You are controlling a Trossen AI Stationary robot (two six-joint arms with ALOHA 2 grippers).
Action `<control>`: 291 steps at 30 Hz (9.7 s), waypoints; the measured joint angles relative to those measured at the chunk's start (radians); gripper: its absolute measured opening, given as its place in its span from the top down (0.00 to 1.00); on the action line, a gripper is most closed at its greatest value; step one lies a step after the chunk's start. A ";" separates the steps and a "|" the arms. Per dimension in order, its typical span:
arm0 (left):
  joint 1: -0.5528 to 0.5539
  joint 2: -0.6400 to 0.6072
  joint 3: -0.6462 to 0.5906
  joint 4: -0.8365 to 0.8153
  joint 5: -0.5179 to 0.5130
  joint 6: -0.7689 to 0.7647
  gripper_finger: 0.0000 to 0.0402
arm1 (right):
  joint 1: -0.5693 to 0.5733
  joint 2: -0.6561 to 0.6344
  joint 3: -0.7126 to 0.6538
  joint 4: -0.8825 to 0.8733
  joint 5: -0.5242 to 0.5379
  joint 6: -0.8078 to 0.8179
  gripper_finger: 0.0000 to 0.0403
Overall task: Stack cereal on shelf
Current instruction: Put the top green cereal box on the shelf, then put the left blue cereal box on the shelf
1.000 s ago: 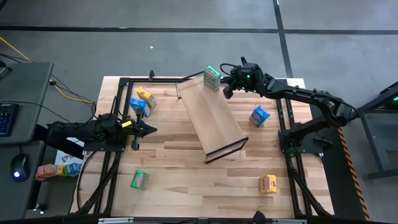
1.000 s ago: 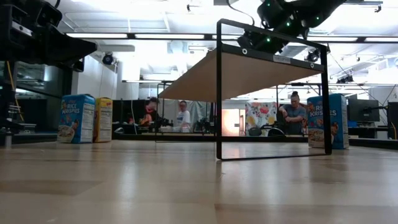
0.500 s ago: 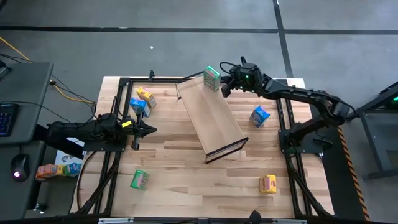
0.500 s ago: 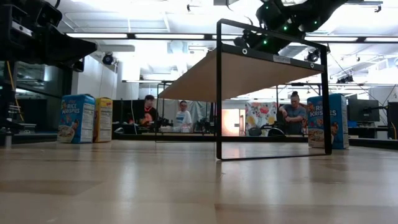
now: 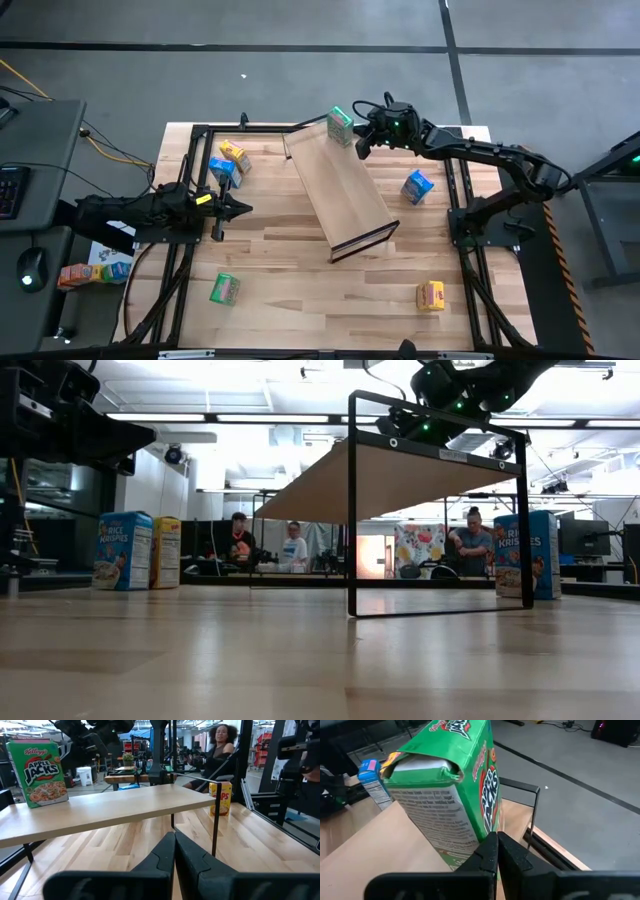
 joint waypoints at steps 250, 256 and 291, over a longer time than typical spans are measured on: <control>0.165 1.680 1.822 -1.205 -0.078 0.398 0.71 | -0.087 -0.769 -0.575 0.127 -0.143 0.074 1.00; 0.150 1.776 1.905 -1.191 -0.145 0.452 0.71 | -0.087 -0.770 -0.575 0.127 -0.143 0.072 1.00; 0.147 1.795 1.916 -1.187 -0.182 0.470 0.71 | 0.073 -0.722 -0.574 0.344 -0.186 0.126 1.00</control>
